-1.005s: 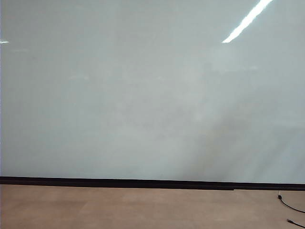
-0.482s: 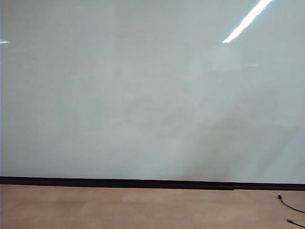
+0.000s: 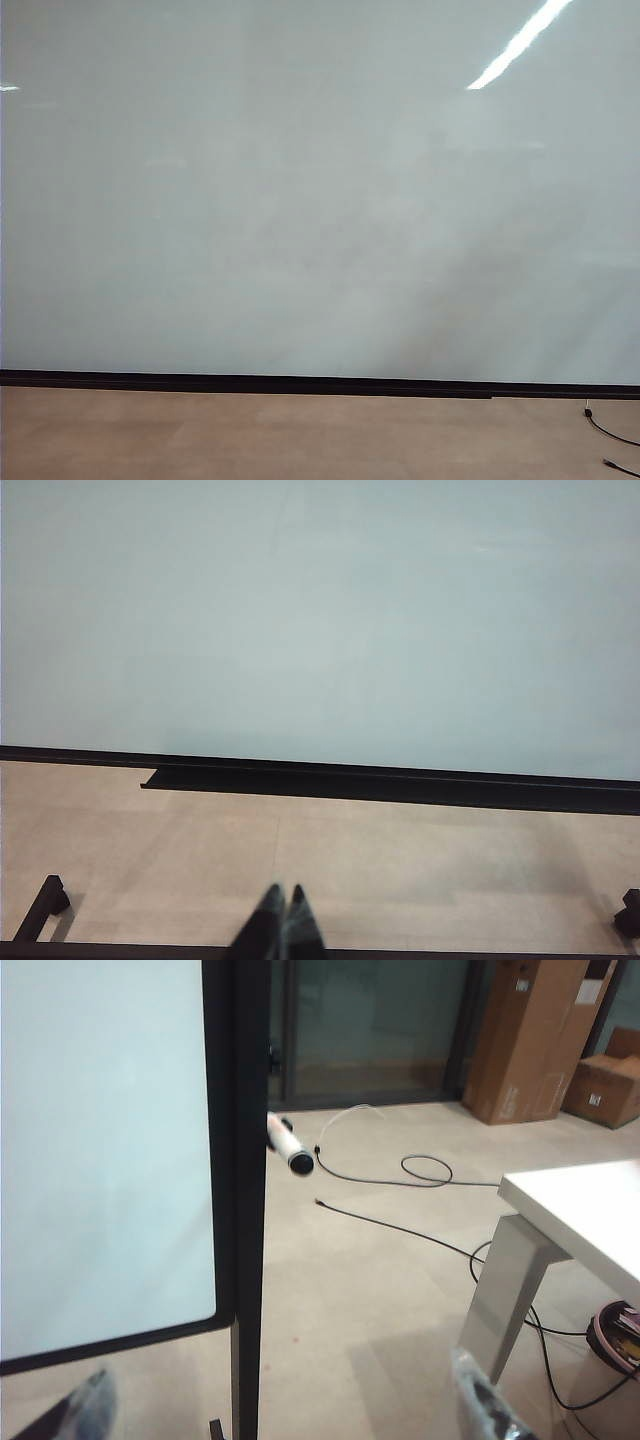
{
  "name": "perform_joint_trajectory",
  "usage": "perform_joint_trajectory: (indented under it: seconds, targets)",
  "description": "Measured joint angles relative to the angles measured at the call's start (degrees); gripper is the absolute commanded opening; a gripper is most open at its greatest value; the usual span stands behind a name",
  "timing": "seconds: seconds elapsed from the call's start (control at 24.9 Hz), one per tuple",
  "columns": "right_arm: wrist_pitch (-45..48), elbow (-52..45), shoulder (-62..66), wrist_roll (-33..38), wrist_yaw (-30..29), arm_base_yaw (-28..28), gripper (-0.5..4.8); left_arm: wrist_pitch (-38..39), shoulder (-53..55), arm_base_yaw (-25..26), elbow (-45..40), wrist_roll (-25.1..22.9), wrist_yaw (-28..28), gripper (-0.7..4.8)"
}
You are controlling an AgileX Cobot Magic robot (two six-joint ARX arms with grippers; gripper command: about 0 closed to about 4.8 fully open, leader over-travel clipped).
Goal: Pick up the pen on the shelf to the right of the whiteboard and write the letter Z.
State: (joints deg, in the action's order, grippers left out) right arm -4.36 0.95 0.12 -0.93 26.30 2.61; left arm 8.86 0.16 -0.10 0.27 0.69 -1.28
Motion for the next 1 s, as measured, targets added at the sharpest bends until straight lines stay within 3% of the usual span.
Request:
perform_joint_trajectory:
  seconds: [0.76,1.0]
  targets:
    - [2.58,4.07,4.17,-0.59,2.25,-0.42,4.6,0.0,0.0,0.0,0.0,0.0,0.0,-0.04]
    - [12.55,4.02,16.37,-1.03,-2.86,-6.86,4.63,-0.02,0.0,0.0,0.0,0.0,0.0,-0.05]
